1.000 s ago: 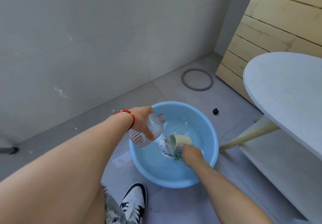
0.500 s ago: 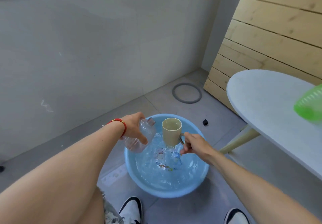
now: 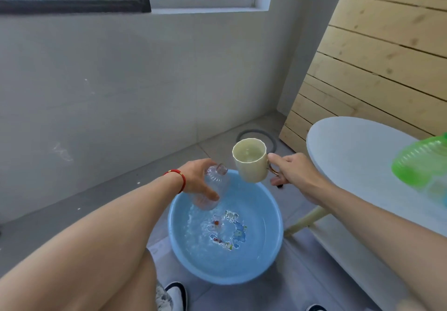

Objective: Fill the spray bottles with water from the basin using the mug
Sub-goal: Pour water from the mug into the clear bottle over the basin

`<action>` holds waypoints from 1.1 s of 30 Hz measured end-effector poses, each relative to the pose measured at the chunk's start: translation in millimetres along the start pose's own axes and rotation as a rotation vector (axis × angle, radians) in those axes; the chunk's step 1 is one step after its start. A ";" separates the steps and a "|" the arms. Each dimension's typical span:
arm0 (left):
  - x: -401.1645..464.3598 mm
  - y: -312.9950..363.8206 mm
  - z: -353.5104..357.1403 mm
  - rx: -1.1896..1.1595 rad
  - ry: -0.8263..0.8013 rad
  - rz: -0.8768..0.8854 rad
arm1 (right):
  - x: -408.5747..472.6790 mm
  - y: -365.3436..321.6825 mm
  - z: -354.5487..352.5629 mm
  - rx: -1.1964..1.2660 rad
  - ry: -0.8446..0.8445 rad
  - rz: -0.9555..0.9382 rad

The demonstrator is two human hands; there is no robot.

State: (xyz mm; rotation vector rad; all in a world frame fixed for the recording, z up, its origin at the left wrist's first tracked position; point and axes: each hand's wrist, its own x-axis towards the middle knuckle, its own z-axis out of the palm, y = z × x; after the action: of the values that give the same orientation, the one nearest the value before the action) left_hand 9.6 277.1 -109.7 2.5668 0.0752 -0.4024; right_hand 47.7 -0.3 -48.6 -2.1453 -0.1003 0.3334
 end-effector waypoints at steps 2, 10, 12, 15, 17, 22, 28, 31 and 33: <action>2.5 2.8 2.6 -0.010 0.007 0.004 | 0.4 -4.2 3.2 -0.004 0.025 -0.015; 4.9 11.9 9.0 -0.071 -0.010 -0.043 | 2.2 -8.0 12.2 -0.159 0.149 -0.125; 3.9 14.4 9.4 -0.103 -0.025 -0.060 | 4.7 -7.0 11.0 -0.186 0.162 -0.144; 3.7 16.3 10.1 -0.125 -0.038 -0.073 | 6.2 -6.7 8.9 -0.248 0.173 -0.172; 3.3 18.1 10.4 -0.129 -0.049 -0.083 | 6.0 -5.7 7.3 -0.281 0.182 -0.187; 1.7 24.8 9.7 -0.120 -0.084 -0.101 | 5.8 -4.7 7.3 -0.360 0.214 -0.204; 1.0 26.9 9.7 -0.100 -0.108 -0.114 | 4.6 -3.9 7.9 -0.403 0.215 -0.231; 0.5 25.6 9.1 -0.082 -0.115 -0.128 | 5.5 -3.5 7.2 -0.413 0.224 -0.253; 0.4 24.9 9.1 -0.065 -0.121 -0.135 | 7.0 -2.7 6.0 -0.427 0.238 -0.276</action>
State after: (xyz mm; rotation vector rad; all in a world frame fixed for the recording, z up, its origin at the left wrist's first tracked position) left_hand 10.9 251.1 -104.7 2.4755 0.2148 -0.5954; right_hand 52.9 7.4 -50.9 -2.5331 -0.3528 -0.1175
